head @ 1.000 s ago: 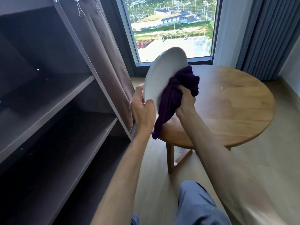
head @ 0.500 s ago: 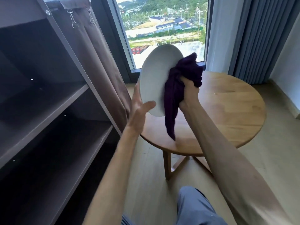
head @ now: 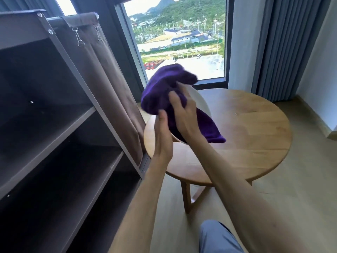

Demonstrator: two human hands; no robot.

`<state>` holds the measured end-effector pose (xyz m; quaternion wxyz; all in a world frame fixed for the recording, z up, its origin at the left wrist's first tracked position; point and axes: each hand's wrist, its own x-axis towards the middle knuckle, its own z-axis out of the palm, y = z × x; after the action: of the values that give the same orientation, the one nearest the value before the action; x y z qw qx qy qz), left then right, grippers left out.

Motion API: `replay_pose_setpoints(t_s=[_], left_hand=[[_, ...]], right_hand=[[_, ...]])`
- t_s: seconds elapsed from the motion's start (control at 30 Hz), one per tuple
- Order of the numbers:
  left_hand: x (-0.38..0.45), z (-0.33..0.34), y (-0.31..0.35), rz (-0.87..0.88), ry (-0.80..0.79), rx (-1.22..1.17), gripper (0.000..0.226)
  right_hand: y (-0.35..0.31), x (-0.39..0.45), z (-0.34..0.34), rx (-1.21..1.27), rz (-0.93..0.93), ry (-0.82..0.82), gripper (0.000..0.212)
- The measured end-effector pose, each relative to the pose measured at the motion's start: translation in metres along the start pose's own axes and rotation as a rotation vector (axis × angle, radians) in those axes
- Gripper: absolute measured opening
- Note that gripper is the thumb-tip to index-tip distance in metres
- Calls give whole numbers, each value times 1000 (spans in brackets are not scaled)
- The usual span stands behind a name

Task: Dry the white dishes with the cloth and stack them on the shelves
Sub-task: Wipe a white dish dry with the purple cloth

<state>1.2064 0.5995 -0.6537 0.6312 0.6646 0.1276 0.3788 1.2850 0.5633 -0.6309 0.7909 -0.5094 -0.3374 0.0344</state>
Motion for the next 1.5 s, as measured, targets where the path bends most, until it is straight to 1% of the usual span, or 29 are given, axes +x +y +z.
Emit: replay_pose_setpoints(t_s=[0.03,0.1,0.2,0.23,0.27,0.33,0.37,0.4,0.43,0.47,0.53,0.57,0.63,0.7,0.73,0.77,0.87,0.93,0.97,1.03,1.07,1.13,1.2,1.27,1.3,1.33,1.4,1.47,1.5], left_hand=[[4,-2,0,-9,38,-36,52],[10,-10,0,9,80,-31,59],[13,-25,2,25,128,-21,70],[13,-30,3,54,142,-2,71],[14,-35,5,80,146,17,75],[12,-42,7,77,122,-6,92],[9,-45,8,69,99,11,100],[5,-44,8,70,74,59,102],[1,-43,7,88,50,115,94],[-2,-41,5,113,31,157,79],[-5,-38,2,143,11,162,49],[-4,-36,2,143,11,157,38],[-2,-30,4,120,-5,174,25],[-2,-25,0,106,-23,212,28],[-2,-24,-3,98,-21,214,35],[0,-24,-4,83,-8,189,44],[7,-28,-4,43,68,99,70],[13,-34,1,65,126,83,85],[15,-38,3,71,151,67,92],[21,-48,4,56,191,22,98],[23,-52,4,44,203,11,100],[22,-56,4,31,195,21,100],[17,-57,-1,25,188,4,87],[13,-56,-9,30,184,1,70],[11,-54,-11,51,166,39,66],[8,-50,-13,74,138,95,65],[4,-42,-15,101,93,165,60],[2,-34,-16,84,81,193,52],[2,-30,-16,56,73,204,48]], right_hand=[[-1,-2,1,-35,-29,-58,27],[-3,-3,0,-94,-25,-158,25],[4,-6,-10,-211,52,-356,22],[8,-8,-14,-284,86,-385,24],[13,-10,-18,-381,126,-381,26],[26,-9,-27,-631,196,-297,29],[33,-7,-30,-743,221,-222,28],[39,-3,-32,-823,237,-123,26],[44,2,-32,-861,245,-21,25],[45,7,-31,-863,246,68,25],[42,18,-26,-809,234,178,38],[39,24,-23,-789,211,194,41],[32,32,-15,-751,143,191,34],[23,33,-6,-651,50,167,24],[18,30,-1,-566,10,117,17],[15,26,3,-473,-26,29,12],[10,11,7,-262,-106,-282,9],[5,8,0,-188,-11,-458,7],[4,8,-6,-198,59,-548,6],[7,10,-15,-302,185,-683,14],[11,9,-19,-359,242,-704,18],[22,7,-23,-458,349,-664,14],[35,12,-21,-639,414,-540,10],[46,21,-19,-899,413,-272,20],[48,25,-19,-971,387,-156,24],[49,29,-17,-1003,357,-88,25],[49,36,-13,-981,301,4,28],[44,41,-5,-839,218,108,29],[39,42,-1,-728,169,118,23]])
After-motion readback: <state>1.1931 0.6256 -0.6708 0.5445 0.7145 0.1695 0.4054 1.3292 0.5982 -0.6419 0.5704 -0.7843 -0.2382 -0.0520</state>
